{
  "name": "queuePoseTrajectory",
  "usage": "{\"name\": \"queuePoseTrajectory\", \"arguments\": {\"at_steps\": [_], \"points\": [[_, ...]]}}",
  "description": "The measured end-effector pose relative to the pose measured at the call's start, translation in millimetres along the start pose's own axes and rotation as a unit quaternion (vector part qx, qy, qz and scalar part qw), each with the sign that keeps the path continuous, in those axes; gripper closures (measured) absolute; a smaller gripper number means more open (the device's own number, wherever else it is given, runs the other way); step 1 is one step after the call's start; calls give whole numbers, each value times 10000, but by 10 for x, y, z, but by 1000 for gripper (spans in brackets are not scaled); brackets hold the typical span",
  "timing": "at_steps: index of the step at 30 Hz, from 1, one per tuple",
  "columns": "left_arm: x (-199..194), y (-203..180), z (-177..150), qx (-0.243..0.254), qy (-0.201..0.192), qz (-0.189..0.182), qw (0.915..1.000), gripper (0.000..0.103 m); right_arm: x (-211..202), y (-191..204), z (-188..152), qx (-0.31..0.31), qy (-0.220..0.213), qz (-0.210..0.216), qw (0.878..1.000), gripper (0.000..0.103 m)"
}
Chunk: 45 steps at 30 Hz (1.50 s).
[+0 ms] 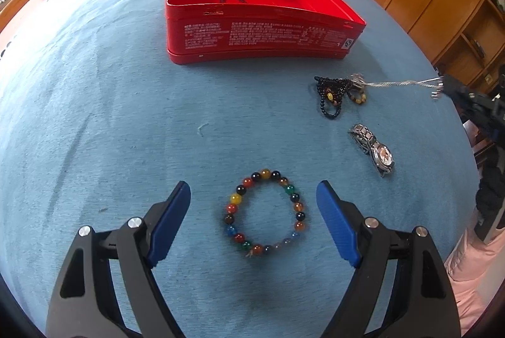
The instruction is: Organize jewelry
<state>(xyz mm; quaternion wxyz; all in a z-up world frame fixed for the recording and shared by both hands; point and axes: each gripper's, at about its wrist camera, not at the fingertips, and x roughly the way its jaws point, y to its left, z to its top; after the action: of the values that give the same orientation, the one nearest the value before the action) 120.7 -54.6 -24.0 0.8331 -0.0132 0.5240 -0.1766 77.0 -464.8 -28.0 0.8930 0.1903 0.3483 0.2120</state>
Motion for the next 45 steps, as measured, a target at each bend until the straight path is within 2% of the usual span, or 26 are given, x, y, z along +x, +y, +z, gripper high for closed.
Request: {"name": "queuePoseTrajectory", "arguments": {"at_steps": [7,10,16,19,21,22,23,28,31,33,36,37,38,45], "points": [[35,-60,7,59,25,-36,10000,22,-90,-110,16,207,-236,-145,9994,89],[53,-81,15,80,36,-56,9999,22,61,-158,-18,268,33,-283,9992,89],[85,-76,20,82,51,-72,9999,22,654,-274,-130,415,843,-513,9943,88],[87,-54,28,73,33,-91,9999,22,744,-280,-181,381,960,-600,9928,83],[80,-33,35,70,11,-120,9999,22,758,-279,-174,359,958,-688,9924,71],[85,-26,41,63,5,-129,9999,22,761,-275,-167,330,968,-754,9919,60],[87,-18,47,54,5,-138,9999,22,774,-272,-168,303,986,-786,9916,52],[117,25,63,10,39,-180,9998,22,916,-203,-211,45,1206,-849,9891,51],[131,32,68,-10,56,-181,9998,22,952,-148,-235,-196,1224,-1028,9870,51],[137,37,76,-27,62,-186,9998,22,983,-49,-290,-554,1210,-1313,9824,52],[142,36,85,-33,69,-178,9998,22,1013,41,-334,-873,1188,-1658,9751,62],[141,31,92,-42,72,-176,9998,22,1013,50,-332,-921,1173,-1791,9725,72],[134,20,105,-54,62,-179,9998,22,1011,43,-321,-896,1172,-1792,9727,78],[155,-175,367,110,-89,15,9999,22,900,-118,-271,-482,1014,-1568,9812,79]]}}
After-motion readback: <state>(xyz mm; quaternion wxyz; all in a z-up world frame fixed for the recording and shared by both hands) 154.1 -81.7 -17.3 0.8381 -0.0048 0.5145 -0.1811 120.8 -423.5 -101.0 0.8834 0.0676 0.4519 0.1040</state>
